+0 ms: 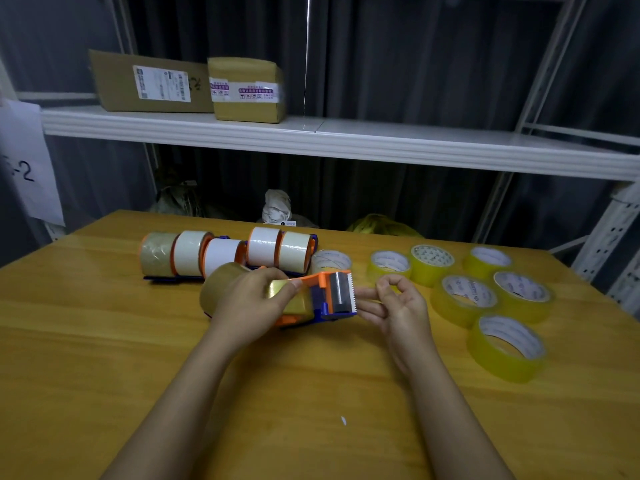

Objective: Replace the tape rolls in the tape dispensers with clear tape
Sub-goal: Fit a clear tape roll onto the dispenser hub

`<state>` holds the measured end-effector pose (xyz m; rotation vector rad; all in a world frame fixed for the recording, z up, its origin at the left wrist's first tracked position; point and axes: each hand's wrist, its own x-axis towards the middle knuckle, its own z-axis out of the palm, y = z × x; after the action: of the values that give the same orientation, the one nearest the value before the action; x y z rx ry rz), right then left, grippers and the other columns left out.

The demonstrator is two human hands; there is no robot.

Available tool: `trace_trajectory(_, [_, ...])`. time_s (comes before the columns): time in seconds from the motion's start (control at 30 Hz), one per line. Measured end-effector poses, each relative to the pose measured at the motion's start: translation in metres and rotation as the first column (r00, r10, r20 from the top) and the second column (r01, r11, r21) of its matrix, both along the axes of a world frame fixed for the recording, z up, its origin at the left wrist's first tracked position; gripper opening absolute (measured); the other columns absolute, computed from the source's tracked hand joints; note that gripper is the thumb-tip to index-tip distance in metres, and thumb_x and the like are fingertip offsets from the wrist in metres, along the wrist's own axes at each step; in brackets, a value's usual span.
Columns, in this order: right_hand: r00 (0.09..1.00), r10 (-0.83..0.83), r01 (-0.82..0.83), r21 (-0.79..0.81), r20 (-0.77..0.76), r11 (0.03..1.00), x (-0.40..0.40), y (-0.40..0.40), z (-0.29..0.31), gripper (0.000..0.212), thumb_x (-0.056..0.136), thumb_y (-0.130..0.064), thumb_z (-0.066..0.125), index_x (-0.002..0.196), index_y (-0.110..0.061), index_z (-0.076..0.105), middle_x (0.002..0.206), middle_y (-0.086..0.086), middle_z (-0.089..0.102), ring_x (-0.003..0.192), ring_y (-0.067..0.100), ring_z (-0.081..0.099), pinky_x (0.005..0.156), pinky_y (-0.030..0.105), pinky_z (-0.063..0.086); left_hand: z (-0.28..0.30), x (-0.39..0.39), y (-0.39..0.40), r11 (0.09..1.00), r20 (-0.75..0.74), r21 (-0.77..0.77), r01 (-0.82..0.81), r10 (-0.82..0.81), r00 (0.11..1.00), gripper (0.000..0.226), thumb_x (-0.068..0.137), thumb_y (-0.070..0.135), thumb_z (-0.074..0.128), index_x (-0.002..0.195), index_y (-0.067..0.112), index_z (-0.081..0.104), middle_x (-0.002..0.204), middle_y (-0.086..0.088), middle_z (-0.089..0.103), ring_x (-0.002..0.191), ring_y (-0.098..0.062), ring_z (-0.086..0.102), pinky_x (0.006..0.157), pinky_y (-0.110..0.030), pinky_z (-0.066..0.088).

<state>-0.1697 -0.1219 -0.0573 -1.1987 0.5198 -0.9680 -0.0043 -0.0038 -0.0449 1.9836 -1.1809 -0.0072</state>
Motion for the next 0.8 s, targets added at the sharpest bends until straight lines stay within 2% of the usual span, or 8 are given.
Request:
trace_trajectory(0.13, [0.997, -0.071, 0.07, 0.033, 0.039, 0.997, -0.002, -0.001, 0.001, 0.007, 0.097, -0.014, 0.052, 0.093, -0.011, 0.058, 0.082, 0.013, 0.075, 0.074, 0.022, 0.073, 0.061, 0.025, 0.057, -0.009, -0.007, -0.011, 0.986, -0.117, -0.155, -0.056, 0.038, 0.992, 0.015, 0.09, 0.042, 0.058, 0.09, 0.028, 0.065, 0.082, 0.018, 0.059, 0.081, 0.0, 0.054, 0.062, -0.022, 0.04])
trace_trajectory(0.27, [0.986, -0.163, 0.164, -0.035, 0.027, 0.986, -0.005, -0.003, 0.0, 0.005, 0.091, -0.011, 0.061, 0.091, -0.01, 0.065, 0.076, 0.005, 0.074, 0.069, 0.014, 0.071, 0.063, 0.02, 0.055, -0.016, -0.016, -0.019, 0.953, -0.305, -0.282, -0.106, 0.016, 0.952, 0.011, 0.088, 0.034, 0.063, 0.079, 0.03, 0.066, 0.077, 0.014, 0.064, 0.079, 0.001, 0.057, 0.064, -0.018, 0.042])
trace_trajectory(0.4, [0.971, -0.233, 0.238, -0.109, 0.054, 0.965, -0.006, -0.006, 0.003, 0.003, 0.083, -0.012, 0.069, 0.08, -0.012, 0.07, 0.066, 0.001, 0.07, 0.065, 0.01, 0.065, 0.066, 0.019, 0.054, -0.022, -0.008, -0.017, 0.942, -0.208, -0.33, -0.065, -0.006, 0.978, 0.008, 0.085, 0.029, 0.068, 0.079, 0.024, 0.068, 0.075, 0.015, 0.063, 0.081, 0.007, 0.055, 0.062, -0.007, 0.04])
trace_trajectory(0.5, [0.976, -0.208, 0.213, -0.084, 0.068, 0.973, -0.005, -0.005, 0.003, 0.002, 0.08, -0.012, 0.07, 0.079, -0.013, 0.071, 0.066, -0.002, 0.07, 0.069, 0.009, 0.067, 0.068, 0.018, 0.054, -0.026, -0.006, -0.013, 0.931, -0.168, -0.359, -0.067, 0.007, 0.986, 0.007, 0.084, 0.024, 0.07, 0.08, 0.027, 0.065, 0.077, 0.017, 0.059, 0.082, 0.013, 0.053, 0.065, -0.003, 0.039])
trace_trajectory(0.67, [0.984, -0.176, 0.175, -0.02, -0.018, 0.984, -0.004, -0.007, 0.0, 0.005, 0.084, -0.009, 0.068, 0.088, -0.012, 0.07, 0.068, -0.007, 0.07, 0.067, 0.003, 0.064, 0.064, 0.019, 0.054, -0.03, -0.004, -0.009, 0.923, -0.141, -0.381, -0.042, -0.014, 0.99, 0.003, 0.084, 0.021, 0.07, 0.083, 0.022, 0.067, 0.081, 0.017, 0.058, 0.085, 0.015, 0.052, 0.068, -0.002, 0.039])
trace_trajectory(0.8, [0.986, -0.156, 0.159, 0.066, -0.056, 0.985, -0.004, -0.009, -0.003, 0.024, 0.082, -0.012, 0.072, 0.106, -0.015, 0.069, 0.067, -0.011, 0.06, 0.058, 0.001, 0.052, 0.055, 0.02, 0.046, -0.032, -0.005, -0.01, 0.928, -0.106, -0.37, -0.031, -0.009, 0.994, 0.003, 0.084, 0.024, 0.07, 0.084, 0.023, 0.067, 0.081, 0.017, 0.059, 0.086, 0.012, 0.052, 0.068, -0.002, 0.039])
